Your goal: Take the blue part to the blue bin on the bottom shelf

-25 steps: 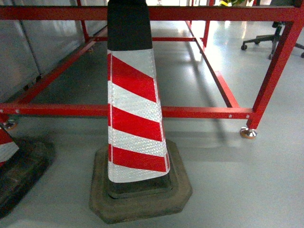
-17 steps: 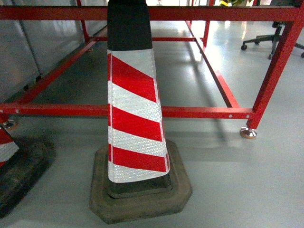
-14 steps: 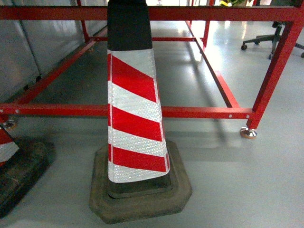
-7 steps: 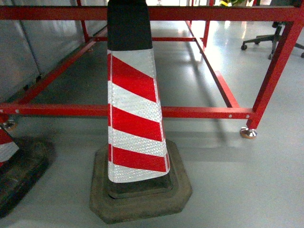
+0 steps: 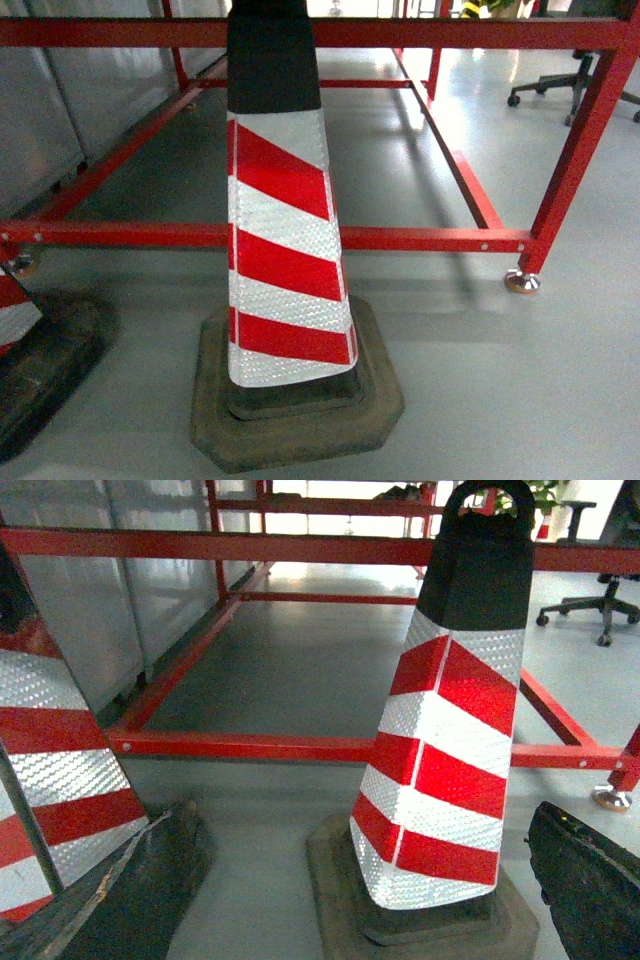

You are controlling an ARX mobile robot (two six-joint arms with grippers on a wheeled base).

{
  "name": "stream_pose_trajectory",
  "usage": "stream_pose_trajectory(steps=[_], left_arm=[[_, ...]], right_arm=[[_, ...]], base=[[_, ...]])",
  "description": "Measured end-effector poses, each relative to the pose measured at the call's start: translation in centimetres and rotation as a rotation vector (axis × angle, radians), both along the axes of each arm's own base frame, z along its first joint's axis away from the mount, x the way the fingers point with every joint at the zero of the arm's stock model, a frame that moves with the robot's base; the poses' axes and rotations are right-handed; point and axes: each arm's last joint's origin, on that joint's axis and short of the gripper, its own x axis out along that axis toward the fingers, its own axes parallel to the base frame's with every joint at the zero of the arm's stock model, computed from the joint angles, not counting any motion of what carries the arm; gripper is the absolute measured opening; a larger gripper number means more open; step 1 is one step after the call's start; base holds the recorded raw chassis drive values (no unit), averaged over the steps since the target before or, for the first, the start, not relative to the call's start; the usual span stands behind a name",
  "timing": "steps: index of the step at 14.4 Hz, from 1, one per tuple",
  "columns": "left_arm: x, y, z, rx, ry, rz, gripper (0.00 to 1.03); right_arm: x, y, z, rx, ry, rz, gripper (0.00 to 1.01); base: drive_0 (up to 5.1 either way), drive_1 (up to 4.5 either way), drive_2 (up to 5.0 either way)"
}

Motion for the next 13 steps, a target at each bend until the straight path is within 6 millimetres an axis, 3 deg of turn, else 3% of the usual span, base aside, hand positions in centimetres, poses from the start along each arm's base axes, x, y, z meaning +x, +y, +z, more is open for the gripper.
stream_pose_trajectory(steps=[13], left_arm=[[0.0, 0.0, 0.03, 0.007, -0.003, 0.001, 0.98]], right_arm=[[0.0, 0.0, 0.01, -0.001, -0.001, 0.001, 0.98]], base=[[0.0, 0.0, 0.0]])
